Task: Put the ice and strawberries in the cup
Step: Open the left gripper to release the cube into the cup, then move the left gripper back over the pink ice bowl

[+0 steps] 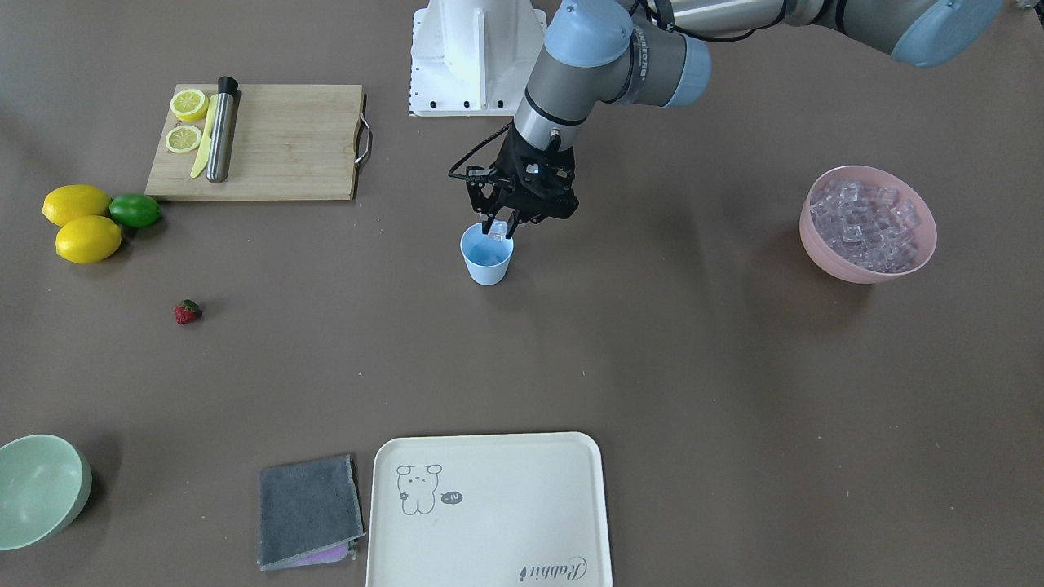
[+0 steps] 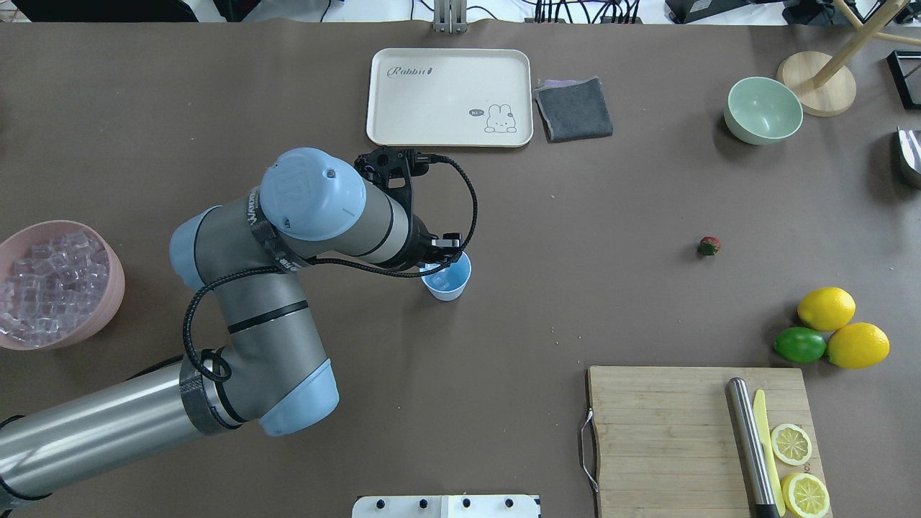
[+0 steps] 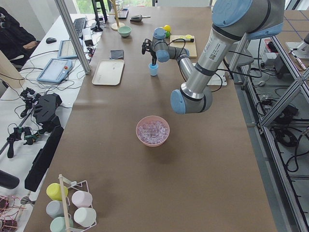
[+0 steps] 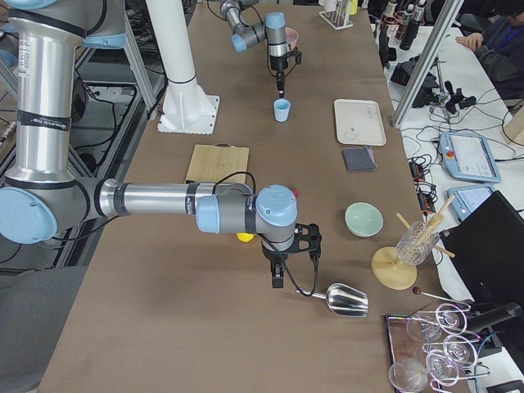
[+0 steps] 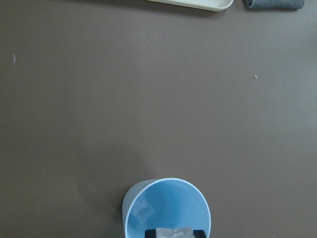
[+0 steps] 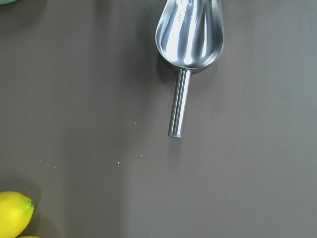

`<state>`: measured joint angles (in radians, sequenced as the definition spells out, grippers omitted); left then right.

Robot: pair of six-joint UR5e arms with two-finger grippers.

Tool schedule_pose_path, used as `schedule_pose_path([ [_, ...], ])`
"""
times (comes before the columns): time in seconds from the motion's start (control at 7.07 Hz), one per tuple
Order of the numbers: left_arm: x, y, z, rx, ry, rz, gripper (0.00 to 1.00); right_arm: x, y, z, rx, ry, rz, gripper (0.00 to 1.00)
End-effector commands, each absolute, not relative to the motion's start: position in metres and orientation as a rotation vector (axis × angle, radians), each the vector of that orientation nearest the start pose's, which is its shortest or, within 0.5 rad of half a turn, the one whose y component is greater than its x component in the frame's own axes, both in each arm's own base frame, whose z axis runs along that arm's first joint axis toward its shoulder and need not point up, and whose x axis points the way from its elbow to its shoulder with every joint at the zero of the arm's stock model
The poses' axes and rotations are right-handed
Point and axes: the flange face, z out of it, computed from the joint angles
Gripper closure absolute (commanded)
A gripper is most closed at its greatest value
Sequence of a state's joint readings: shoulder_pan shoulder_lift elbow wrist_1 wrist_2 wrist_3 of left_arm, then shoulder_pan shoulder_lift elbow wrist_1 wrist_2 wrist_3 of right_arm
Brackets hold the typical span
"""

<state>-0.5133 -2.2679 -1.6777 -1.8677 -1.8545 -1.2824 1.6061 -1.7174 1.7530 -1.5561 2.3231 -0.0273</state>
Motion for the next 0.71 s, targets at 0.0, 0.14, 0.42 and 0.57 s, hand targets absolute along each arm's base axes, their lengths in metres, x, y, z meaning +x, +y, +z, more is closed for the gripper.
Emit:
schedule_pose_path([
  [0.0,0.537,-0.424,0.155,0.184,1.112,-0.062,0.03,0.080,-0.430,0.637,0.070,-0.750,-0.010,0.00],
  [0.14,0.529,-0.426,0.148,0.181,1.115,-0.072,0.03,0.080,-0.430,0.636,0.073,-0.750,-0.011,0.00],
  [0.42,0.450,-0.455,0.141,0.113,0.993,-0.088,0.03,0.080,-0.431,0.634,0.077,-0.751,-0.013,0.00],
  [0.57,0.393,-0.457,0.152,0.139,0.902,-0.038,0.03,0.080,-0.430,0.635,0.076,-0.751,-0.012,0.00],
])
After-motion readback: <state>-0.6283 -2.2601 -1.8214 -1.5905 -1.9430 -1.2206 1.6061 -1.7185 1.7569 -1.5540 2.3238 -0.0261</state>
